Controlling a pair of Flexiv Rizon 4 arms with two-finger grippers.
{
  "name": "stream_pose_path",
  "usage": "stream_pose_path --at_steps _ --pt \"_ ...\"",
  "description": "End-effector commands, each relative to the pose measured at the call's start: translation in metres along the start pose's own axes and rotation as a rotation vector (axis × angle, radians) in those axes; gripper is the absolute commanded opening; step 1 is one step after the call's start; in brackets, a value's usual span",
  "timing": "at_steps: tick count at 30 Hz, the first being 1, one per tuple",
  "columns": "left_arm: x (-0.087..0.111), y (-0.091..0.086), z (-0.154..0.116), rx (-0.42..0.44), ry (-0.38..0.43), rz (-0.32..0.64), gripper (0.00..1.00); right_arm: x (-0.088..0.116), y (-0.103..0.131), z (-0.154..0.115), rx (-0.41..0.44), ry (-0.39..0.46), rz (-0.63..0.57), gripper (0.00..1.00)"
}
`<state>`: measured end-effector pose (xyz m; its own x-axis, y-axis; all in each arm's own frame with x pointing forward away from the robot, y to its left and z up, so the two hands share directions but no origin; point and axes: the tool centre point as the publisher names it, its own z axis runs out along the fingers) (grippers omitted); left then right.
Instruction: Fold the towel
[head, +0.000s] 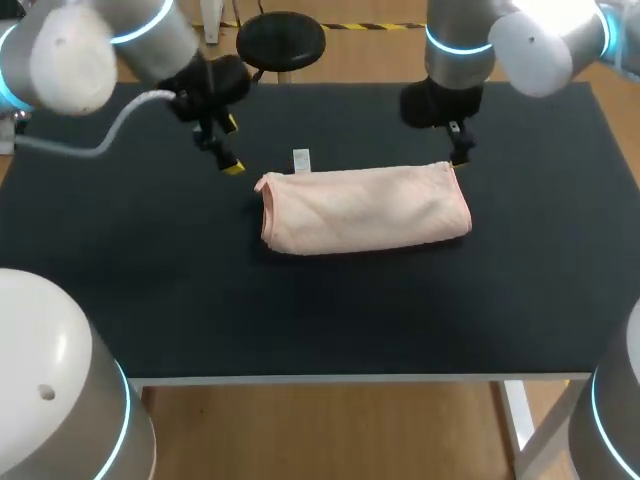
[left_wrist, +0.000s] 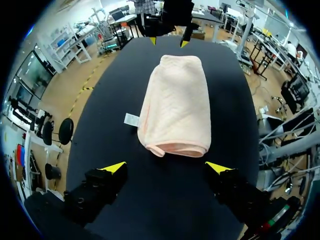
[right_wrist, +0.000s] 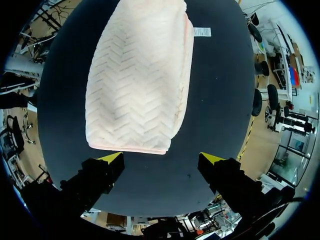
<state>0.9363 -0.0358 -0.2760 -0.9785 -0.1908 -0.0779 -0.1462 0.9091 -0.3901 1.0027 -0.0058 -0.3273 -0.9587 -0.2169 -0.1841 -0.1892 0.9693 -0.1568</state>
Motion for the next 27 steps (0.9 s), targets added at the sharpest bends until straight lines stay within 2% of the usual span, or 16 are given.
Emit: stream_pose_path --at_steps 1,3,13,17,20,22,23,24,27 --pt "0.004 0.015 0.001 0.216 -0.046 0.006 1.0 -0.001 0.006 -0.006 0.037 -0.024 -0.063 1.0" --pt "0.004 0.015 0.001 0.216 -0.046 0.006 1.0 -0.001 0.01 -0.011 0.064 -0.049 -0.124 1.0" --pt "0.004 0.015 0.001 0.216 -0.046 0.006 1.0 -0.001 0.01 -0.011 0.064 -0.049 -0.124 1.0" --pt "-0.004 0.008 -0.01 0.38 -0.016 0.033 1.0 -0.001 0.01 -0.011 0.064 -0.049 -0.124 1.0" --pt "-0.009 0.012 -0.01 0.454 -0.01 0.032 1.0 -0.012 0.003 -0.019 -0.009 -0.044 -0.065 1.0" --pt "-0.008 0.015 -0.005 0.431 0.017 0.055 1.0 -0.015 -0.001 -0.023 -0.061 -0.026 -0.041 1.0" --pt "-0.008 0.016 -0.002 0.425 0.047 0.045 1.0 -0.016 -0.002 -0.024 -0.058 -0.029 -0.044 1.0" --pt "-0.006 0.017 0.001 0.395 0.061 0.086 1.0 -0.017 -0.003 -0.024 -0.052 -0.037 -0.043 1.0" --pt "-0.002 0.017 0.007 0.363 0.128 0.117 1.0 -0.019 -0.004 -0.026 -0.058 -0.043 -0.056 1.0"
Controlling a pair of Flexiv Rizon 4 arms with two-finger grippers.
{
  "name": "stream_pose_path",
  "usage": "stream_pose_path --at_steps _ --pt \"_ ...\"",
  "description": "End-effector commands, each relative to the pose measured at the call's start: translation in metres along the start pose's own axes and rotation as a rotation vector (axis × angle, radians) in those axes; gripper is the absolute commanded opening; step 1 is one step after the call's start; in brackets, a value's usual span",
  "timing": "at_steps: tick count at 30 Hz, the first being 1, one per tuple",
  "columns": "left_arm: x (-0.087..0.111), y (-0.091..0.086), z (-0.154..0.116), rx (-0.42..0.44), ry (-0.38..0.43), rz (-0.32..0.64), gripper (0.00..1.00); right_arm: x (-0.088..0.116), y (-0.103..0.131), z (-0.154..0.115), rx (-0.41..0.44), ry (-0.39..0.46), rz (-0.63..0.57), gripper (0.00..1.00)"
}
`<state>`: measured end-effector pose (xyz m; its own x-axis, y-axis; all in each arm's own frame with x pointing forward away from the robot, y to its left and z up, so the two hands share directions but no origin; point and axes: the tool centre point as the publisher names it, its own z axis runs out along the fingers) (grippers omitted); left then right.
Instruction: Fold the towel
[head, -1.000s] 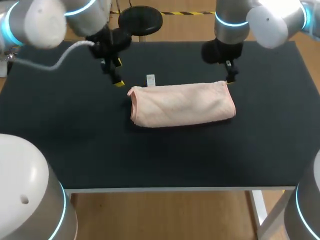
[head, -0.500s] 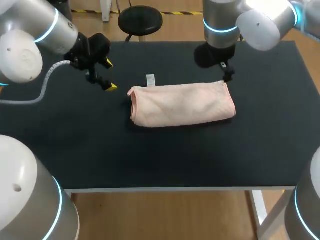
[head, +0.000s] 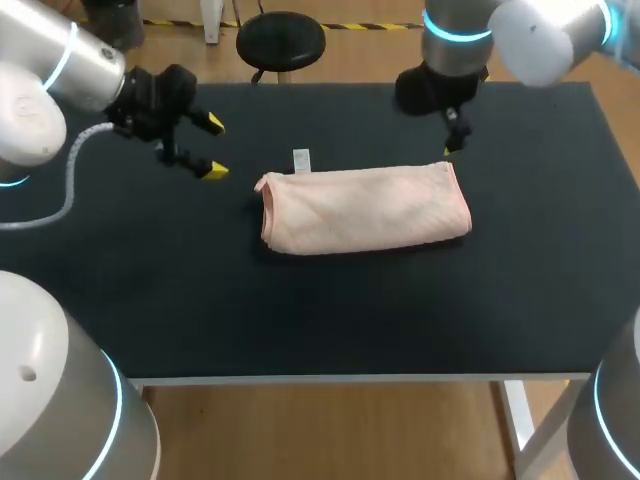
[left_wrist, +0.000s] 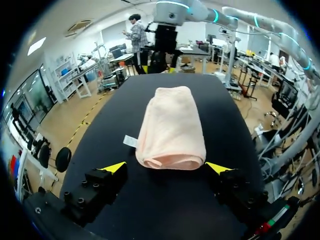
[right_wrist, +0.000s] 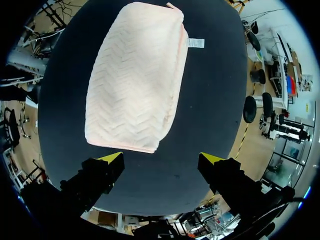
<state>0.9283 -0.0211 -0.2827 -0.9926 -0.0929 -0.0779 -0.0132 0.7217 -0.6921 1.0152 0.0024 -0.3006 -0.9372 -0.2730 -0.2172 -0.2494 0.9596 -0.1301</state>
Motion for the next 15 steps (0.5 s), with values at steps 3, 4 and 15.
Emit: stream_pose_path --at_steps 3,4,15 --pt "-0.0056 0.0035 0.0079 -0.034 0.117 0.044 1.0 0.0003 -0.0049 -0.0022 -0.019 -0.001 -0.001 1.0" --pt "-0.0056 0.0039 0.0076 -0.046 0.117 0.051 1.0 0.0003 -0.0049 -0.0022 -0.019 -0.001 -0.001 1.0" --pt "-0.0071 0.0044 0.0036 -0.052 0.108 0.068 1.0 0.0003 -0.0049 -0.0022 -0.019 -0.001 -0.001 1.0"
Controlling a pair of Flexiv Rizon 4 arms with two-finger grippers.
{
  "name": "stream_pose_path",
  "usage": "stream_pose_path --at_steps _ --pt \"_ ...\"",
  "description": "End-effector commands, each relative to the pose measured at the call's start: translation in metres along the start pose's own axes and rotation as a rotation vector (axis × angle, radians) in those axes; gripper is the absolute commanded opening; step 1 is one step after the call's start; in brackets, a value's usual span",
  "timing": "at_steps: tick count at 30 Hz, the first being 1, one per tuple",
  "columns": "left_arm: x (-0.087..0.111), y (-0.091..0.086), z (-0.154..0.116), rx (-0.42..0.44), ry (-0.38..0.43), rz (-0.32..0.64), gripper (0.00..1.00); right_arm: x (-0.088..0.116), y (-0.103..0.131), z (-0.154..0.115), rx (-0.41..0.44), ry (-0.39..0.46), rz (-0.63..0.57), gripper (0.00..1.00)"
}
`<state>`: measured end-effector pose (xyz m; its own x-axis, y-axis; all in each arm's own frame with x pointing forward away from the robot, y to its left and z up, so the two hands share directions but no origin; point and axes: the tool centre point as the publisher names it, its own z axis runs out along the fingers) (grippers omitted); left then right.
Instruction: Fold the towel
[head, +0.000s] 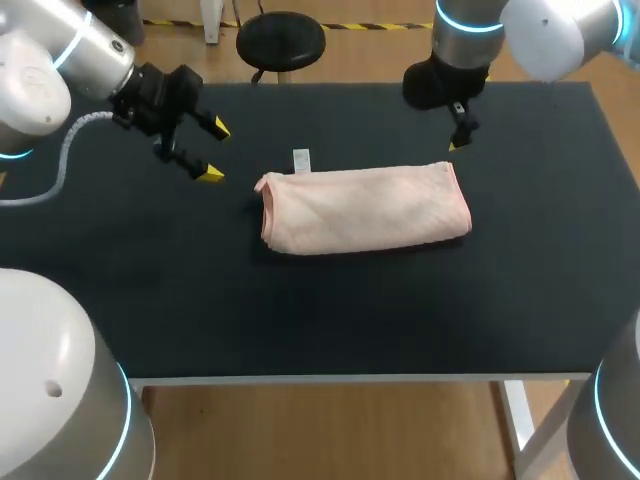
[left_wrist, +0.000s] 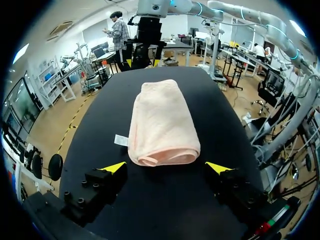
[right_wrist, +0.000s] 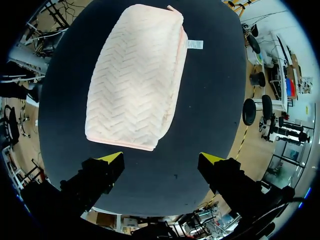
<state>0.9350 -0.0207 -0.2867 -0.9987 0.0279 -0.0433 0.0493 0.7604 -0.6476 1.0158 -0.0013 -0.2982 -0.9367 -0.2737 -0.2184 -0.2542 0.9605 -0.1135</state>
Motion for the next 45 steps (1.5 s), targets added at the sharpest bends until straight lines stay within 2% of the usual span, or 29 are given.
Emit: stream_pose_path --at_steps 1,4,5,7,8,9,10,11,12,13,14,15,17,18,20,22,23,24,25,29,32,37,41,42,45 --pt "-0.001 0.001 0.0 0.003 0.001 0.002 1.0 0.0 -0.001 0.0 -0.002 0.0 -0.001 1.0" --pt "-0.001 0.001 0.0 0.003 0.001 0.002 1.0 0.0 -0.001 0.0 -0.002 0.0 -0.001 1.0" --pt "-0.001 0.001 0.0 0.003 0.001 0.002 1.0 -0.002 -0.007 -0.007 -0.056 0.015 0.05 1.0" --pt "-0.001 0.001 0.0 0.003 0.001 0.002 1.0 -0.01 -0.017 -0.014 -0.145 0.052 0.269 1.0" --pt "-0.001 0.001 0.0 0.003 0.001 0.002 1.0 -0.008 -0.021 -0.017 -0.194 0.034 0.316 1.0" --pt "-0.001 0.001 0.0 0.003 0.001 0.002 1.0 -0.006 -0.023 -0.019 -0.225 0.032 0.416 1.0" --pt "-0.001 0.001 0.0 0.003 0.001 0.002 1.0 -0.004 -0.027 -0.02 -0.29 0.072 0.51 1.0" --pt "-0.001 0.001 0.0 0.003 0.001 0.002 1.0 0.002 -0.029 -0.022 -0.359 0.071 0.56 1.0" --pt "-0.001 0.001 0.0 0.003 0.001 0.002 1.0 0.006 -0.031 -0.022 -0.391 0.073 0.658 1.0" --pt "-0.001 0.001 0.0 0.003 0.001 0.002 1.0 0.01 -0.034 -0.021 -0.46 0.117 0.737 1.0" --pt "-0.001 0.001 0.0 0.003 0.001 0.002 1.0 0.015 -0.036 -0.021 -0.516 0.109 0.793 1.0" --pt "-0.001 0.001 0.0 0.003 0.001 0.002 1.0 0.018 -0.038 -0.02 -0.525 0.107 0.877 1.0" --pt "-0.001 0.001 0.0 0.003 0.001 0.002 1.0 0.024 -0.041 -0.021 -0.621 0.135 0.995 1.0" --pt "-0.001 0.001 0.0 0.003 0.001 0.002 1.0 0.027 -0.043 -0.021 -0.616 0.116 1.048 1.0" --pt "-0.001 0.001 0.0 0.003 0.001 0.002 1.0 0.031 -0.047 -0.024 -0.69 0.114 1.139 1.0" --pt "-0.001 0.001 0.0 0.003 0.001 0.002 1.0 0.037 -0.049 -0.028 -0.723 0.088 1.204 1.0" --pt "-0.001 0.001 0.0 0.003 0.001 0.002 1.0 0.04 -0.052 -0.029 -0.768 0.103 1.252 1.0" --pt "-0.001 0.001 0.0 0.003 0.001 0.002 1.0 0.043 -0.054 -0.029 -0.786 0.085 1.272 1.0" --pt "-0.001 0.001 0.0 0.003 0.001 0.002 1.0 0.047 -0.056 -0.029 -0.798 0.063 1.347 1.0" --pt "-0.001 0.001 0.0 0.003 0.001 0.002 1.0 0.06 -0.063 -0.023 -0.934 0.075 1.437 1.0" --pt "-0.001 0.001 0.0 0.003 0.001 0.002 1.0 0.065 -0.067 -0.015 -0.982 0.083 1.492 1.0" --pt "-0.001 0.001 0.0 0.003 0.001 0.002 1.0 0.074 -0.067 0.0 -1.01 0.094 1.585 1.0" --pt "-0.001 0.001 0.0 0.003 0.001 0.002 1.0 0.081 -0.07 0.012 -1.125 0.113 1.656 1.0" --pt "-0.001 0.001 0.0 0.003 0.001 0.002 1.0 0.08 -0.071 0.015 -1.175 0.13 1.655 1.0" --pt "-0.001 0.001 0.0 0.003 0.001 0.002 1.0 0.079 -0.07 0.026 -1.243 0.171 1.691 1.0"
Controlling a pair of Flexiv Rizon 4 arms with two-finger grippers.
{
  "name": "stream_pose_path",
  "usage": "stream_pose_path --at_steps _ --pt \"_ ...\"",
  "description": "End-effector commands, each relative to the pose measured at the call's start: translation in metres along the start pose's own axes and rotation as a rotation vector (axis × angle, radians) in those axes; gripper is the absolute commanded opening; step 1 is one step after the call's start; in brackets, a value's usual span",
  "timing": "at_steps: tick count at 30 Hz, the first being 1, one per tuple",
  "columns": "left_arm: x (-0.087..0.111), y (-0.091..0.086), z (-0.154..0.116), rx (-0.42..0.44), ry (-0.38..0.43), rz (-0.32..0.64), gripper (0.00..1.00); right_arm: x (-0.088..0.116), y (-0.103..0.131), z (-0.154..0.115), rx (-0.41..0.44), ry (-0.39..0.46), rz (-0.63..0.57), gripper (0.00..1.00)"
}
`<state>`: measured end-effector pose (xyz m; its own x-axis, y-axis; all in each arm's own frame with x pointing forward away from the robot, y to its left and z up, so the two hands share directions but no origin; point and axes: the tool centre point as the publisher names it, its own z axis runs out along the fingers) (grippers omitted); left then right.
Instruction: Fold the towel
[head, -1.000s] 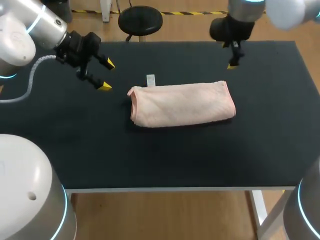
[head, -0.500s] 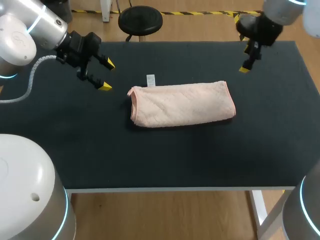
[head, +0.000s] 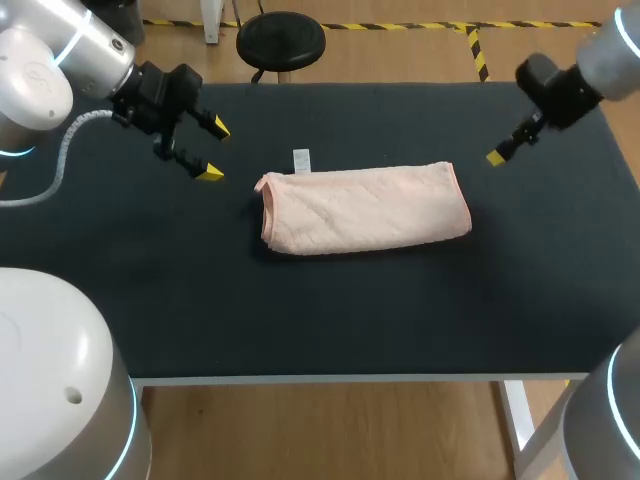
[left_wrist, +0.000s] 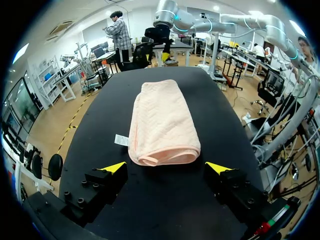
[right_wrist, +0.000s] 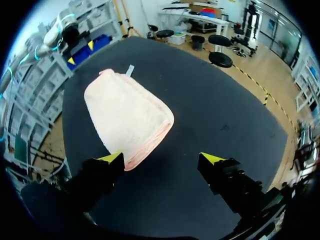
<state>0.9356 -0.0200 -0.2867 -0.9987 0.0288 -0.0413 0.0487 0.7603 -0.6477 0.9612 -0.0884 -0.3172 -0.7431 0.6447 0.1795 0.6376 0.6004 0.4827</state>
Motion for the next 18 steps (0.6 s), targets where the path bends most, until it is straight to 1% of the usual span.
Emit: stream_pose_path --at_steps 1,3,4,8,9,11,15,17,18 --pt "0.0 0.001 0.001 0.003 -0.001 0.002 1.0 -0.009 -0.006 0.016 -0.651 0.216 0.64 1.0" --pt "0.0 0.001 0.001 0.003 -0.001 0.002 1.0 -0.01 -0.004 0.02 -0.658 0.247 0.658 1.0" --pt "0.0 0.001 0.001 0.003 -0.001 0.002 1.0 -0.009 -0.003 0.022 -0.648 0.249 0.671 1.0" --pt "0.0 0.001 0.001 0.003 -0.001 0.002 1.0 -0.007 0.001 0.028 -0.614 0.307 0.695 1.0" --pt "0.0 0.001 0.001 0.003 -0.001 0.002 1.0 -0.007 0.001 0.028 -0.604 0.309 0.701 1.0" --pt "0.0 0.001 0.001 0.003 -0.001 0.002 1.0 -0.004 0.003 0.031 -0.553 0.315 0.709 1.0" --pt "0.0 0.001 0.001 0.003 -0.001 0.002 1.0 0.005 0.003 0.036 -0.423 0.327 0.709 1.0" --pt "0.0 0.001 0.001 0.003 -0.001 0.002 1.0 0.009 0.002 0.039 -0.334 0.332 0.706 1.0" --pt "0.0 0.001 0.001 0.003 -0.001 0.002 1.0 0.009 0.001 0.04 -0.312 0.337 0.708 1.0"
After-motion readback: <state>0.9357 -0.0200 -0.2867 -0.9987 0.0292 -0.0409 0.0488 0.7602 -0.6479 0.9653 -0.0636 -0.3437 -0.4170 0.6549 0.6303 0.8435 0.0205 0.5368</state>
